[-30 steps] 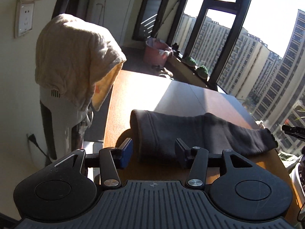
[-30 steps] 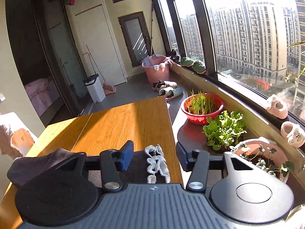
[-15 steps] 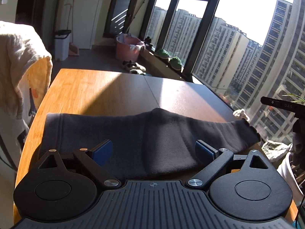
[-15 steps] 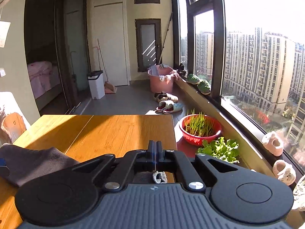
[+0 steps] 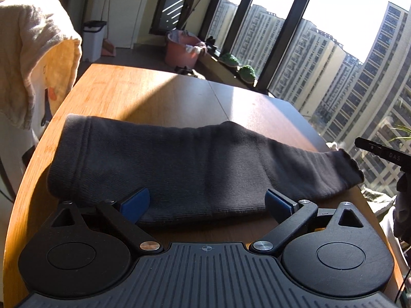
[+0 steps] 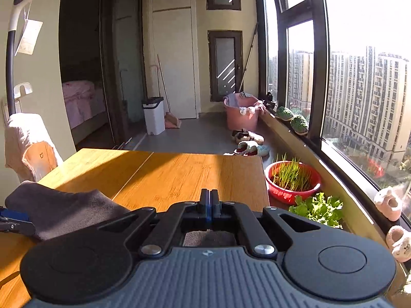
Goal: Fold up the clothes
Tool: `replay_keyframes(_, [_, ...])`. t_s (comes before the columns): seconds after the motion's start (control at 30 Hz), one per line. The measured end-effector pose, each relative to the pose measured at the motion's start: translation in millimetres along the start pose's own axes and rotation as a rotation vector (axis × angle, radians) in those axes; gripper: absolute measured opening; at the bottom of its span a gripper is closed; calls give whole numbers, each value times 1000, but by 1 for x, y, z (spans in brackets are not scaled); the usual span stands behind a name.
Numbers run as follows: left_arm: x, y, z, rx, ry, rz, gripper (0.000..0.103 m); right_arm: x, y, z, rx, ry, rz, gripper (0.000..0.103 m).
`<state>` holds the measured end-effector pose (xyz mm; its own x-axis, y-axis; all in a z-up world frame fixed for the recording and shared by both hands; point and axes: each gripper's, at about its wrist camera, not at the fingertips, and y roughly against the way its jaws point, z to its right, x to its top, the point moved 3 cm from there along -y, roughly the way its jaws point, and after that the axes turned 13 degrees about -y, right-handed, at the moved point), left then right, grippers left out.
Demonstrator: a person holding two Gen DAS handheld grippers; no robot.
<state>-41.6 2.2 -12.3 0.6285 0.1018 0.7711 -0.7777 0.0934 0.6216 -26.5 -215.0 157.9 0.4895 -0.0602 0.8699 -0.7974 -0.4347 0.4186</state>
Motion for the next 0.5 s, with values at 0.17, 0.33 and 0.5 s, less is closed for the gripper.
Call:
replay_keyframes(0.17, [1,1,-3,-8,27,6,103,27,2,15,-21,-55,-18,1])
replay_keyframes(0.33, [-6,2,-1,-1,9,14,103,-30,-27,46,-88,-156,-206,22])
replay_keyframes(0.5, [-4,2,-2,-4,10,6,103,-28,-22,28,-39,-89,-157,4])
